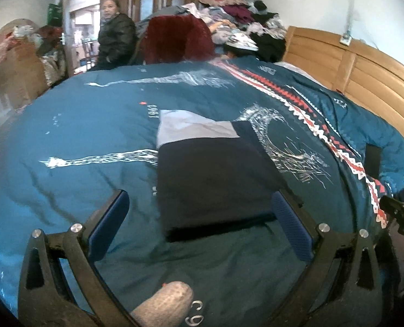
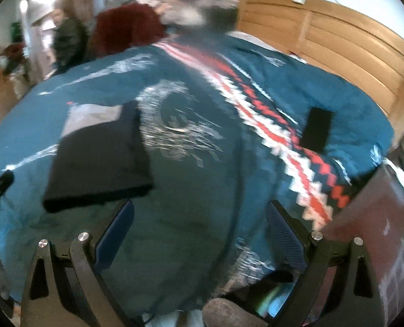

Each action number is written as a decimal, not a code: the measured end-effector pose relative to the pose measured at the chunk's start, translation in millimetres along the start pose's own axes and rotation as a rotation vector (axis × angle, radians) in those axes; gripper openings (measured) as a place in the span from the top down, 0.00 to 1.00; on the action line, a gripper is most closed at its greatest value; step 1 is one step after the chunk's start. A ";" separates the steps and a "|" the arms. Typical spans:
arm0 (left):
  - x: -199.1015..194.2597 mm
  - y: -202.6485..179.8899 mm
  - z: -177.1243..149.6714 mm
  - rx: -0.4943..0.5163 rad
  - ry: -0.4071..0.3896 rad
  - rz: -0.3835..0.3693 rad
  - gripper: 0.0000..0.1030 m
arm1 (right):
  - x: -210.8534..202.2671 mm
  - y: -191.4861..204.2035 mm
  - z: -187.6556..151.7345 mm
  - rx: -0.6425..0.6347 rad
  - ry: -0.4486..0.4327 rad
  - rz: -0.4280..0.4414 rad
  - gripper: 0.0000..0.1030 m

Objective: Fold large clothes

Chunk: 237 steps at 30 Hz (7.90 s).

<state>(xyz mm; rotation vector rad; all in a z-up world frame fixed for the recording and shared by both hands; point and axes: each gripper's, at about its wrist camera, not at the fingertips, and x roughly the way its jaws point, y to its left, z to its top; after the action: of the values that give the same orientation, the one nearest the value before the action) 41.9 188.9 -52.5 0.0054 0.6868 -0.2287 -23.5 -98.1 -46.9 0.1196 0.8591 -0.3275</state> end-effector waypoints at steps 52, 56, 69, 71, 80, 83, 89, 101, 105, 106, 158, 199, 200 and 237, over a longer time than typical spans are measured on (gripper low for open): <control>37.1 -572.1 -117.9 0.654 0.286 -0.482 0.00 | -28.3 -469.6 -176.0 0.793 0.112 -0.596 0.00; 37.2 -571.4 -117.6 0.654 0.286 -0.482 0.00 | -28.4 -469.8 -175.9 0.793 0.112 -0.595 0.00; 37.1 -571.3 -117.8 0.655 0.285 -0.485 0.00 | -28.3 -469.2 -175.8 0.793 0.113 -0.594 0.00; 37.1 -571.5 -117.8 0.655 0.285 -0.485 0.00 | -28.3 -469.1 -175.8 0.793 0.113 -0.594 0.00; 37.1 -571.7 -118.1 0.655 0.285 -0.487 0.00 | -28.3 -468.8 -175.5 0.793 0.114 -0.594 0.00; 37.2 -571.7 -118.2 0.655 0.285 -0.489 0.00 | -28.2 -468.7 -175.5 0.793 0.114 -0.594 0.00; 37.3 -571.6 -118.3 0.655 0.285 -0.490 0.00 | -28.1 -468.8 -175.4 0.793 0.114 -0.594 0.00; 37.1 -572.3 -118.4 0.655 0.285 -0.491 0.00 | -27.9 -469.1 -175.0 0.792 0.115 -0.593 0.00; 37.0 -571.6 -118.3 0.655 0.284 -0.492 0.00 | -27.9 -469.2 -174.9 0.792 0.115 -0.592 0.00; 37.1 -572.6 -118.5 0.655 0.285 -0.492 0.00 | -27.9 -469.3 -175.0 0.792 0.115 -0.592 0.00; 37.5 -572.2 -119.0 0.656 0.283 -0.502 0.00 | -27.4 -469.6 -174.0 0.791 0.118 -0.589 0.00; 37.8 -572.5 -119.2 0.657 0.282 -0.508 0.00 | -27.3 -469.6 -173.5 0.790 0.120 -0.588 0.00; 37.8 -572.6 -119.2 0.657 0.282 -0.508 0.00 | -27.3 -469.8 -173.5 0.790 0.120 -0.588 0.00; 38.1 -572.7 -119.4 0.658 0.281 -0.515 0.00 | -27.1 -469.8 -173.2 0.789 0.122 -0.587 0.00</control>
<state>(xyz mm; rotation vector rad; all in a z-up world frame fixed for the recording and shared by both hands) -125.3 -367.8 -128.7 0.5019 0.8591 -0.9560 -320.4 -494.5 -125.9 0.6292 0.8325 -1.2141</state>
